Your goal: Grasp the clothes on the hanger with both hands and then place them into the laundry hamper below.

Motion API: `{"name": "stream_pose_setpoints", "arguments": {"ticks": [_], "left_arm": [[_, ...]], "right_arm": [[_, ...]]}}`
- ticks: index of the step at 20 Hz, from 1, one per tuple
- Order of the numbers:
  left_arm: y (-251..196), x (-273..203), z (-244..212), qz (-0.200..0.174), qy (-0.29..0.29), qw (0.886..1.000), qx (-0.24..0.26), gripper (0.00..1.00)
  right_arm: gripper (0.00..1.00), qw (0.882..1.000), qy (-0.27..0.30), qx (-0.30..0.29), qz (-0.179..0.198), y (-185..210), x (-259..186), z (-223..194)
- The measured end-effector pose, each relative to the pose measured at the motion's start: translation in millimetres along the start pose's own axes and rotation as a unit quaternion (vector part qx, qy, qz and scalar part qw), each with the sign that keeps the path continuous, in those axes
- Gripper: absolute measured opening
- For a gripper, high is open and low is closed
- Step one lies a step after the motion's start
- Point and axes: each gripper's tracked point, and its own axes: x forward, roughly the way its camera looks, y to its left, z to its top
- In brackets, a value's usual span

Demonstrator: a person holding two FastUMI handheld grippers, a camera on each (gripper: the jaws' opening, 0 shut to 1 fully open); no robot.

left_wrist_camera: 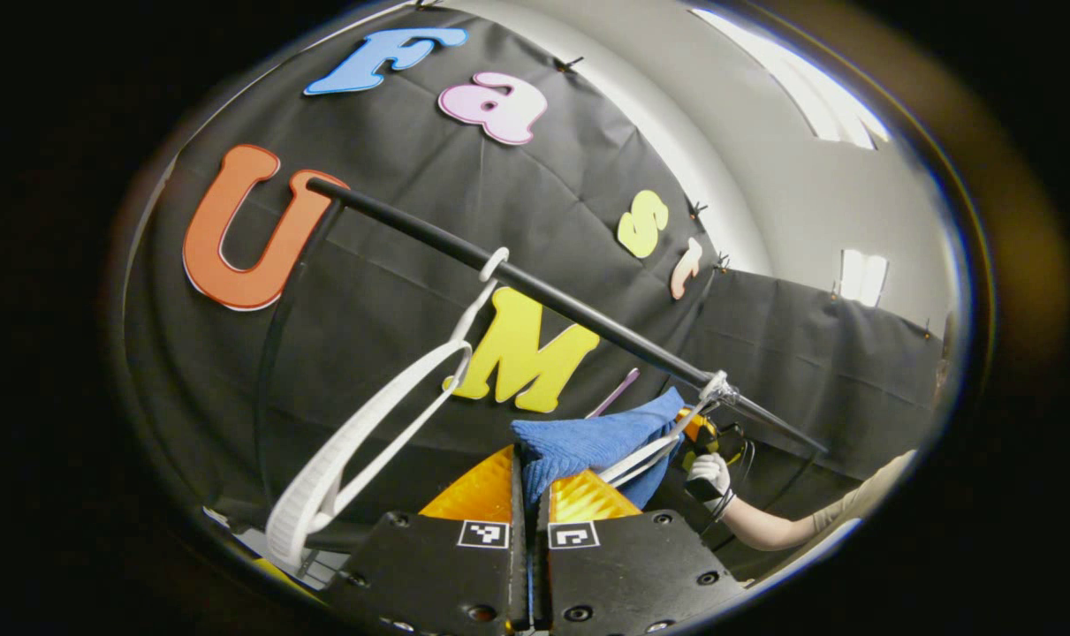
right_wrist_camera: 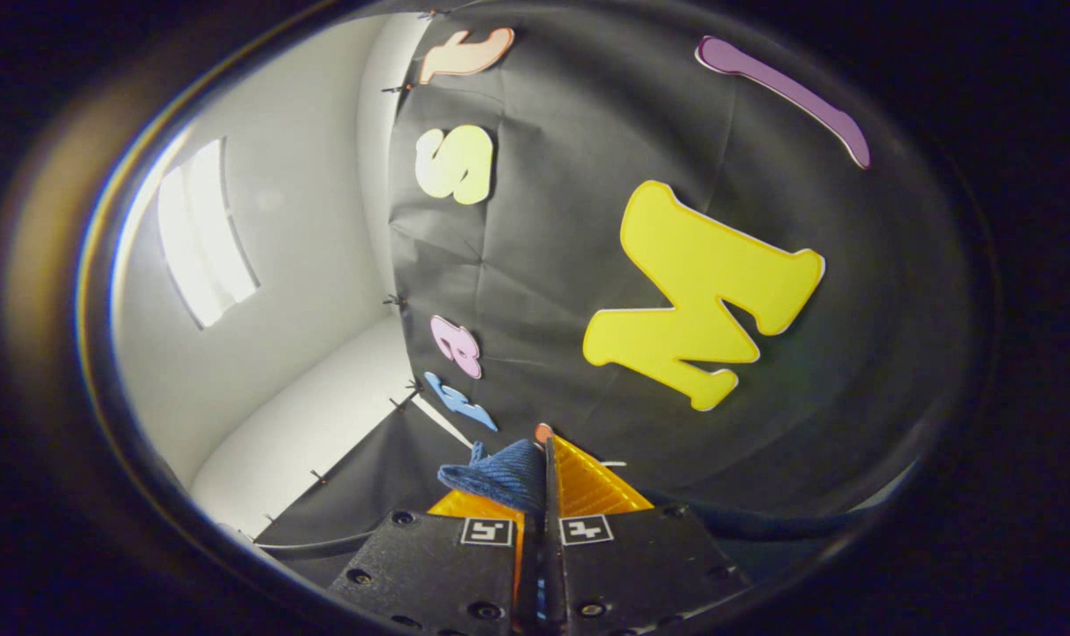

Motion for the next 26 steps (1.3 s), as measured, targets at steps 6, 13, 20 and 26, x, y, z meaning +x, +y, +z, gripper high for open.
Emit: {"name": "stream_pose_setpoints", "arguments": {"ticks": [6, 13, 20, 26], "left_arm": [[9, -2, -13, 0.009, 0.002, 1.000, -0.010, 0.02], [9, -5, -39, 0.012, 0.005, 1.000, -0.025, 0.02], [22, -13, -84, 0.040, 0.019, 0.998, -0.042, 0.02], [31, -25, -105, 0.066, 0.016, 0.997, -0.044, 0.02]], "right_arm": [[0.06, 0.999, 0.017, 0.036, -0.026, -35, 2, -17], [0.06, 0.996, 0.019, 0.054, -0.071, -75, -16, -36], [0.06, 0.990, 0.025, 0.070, -0.120, -112, -36, -62], [0.06, 0.990, 0.036, 0.059, -0.127, -119, -54, -92]]}}
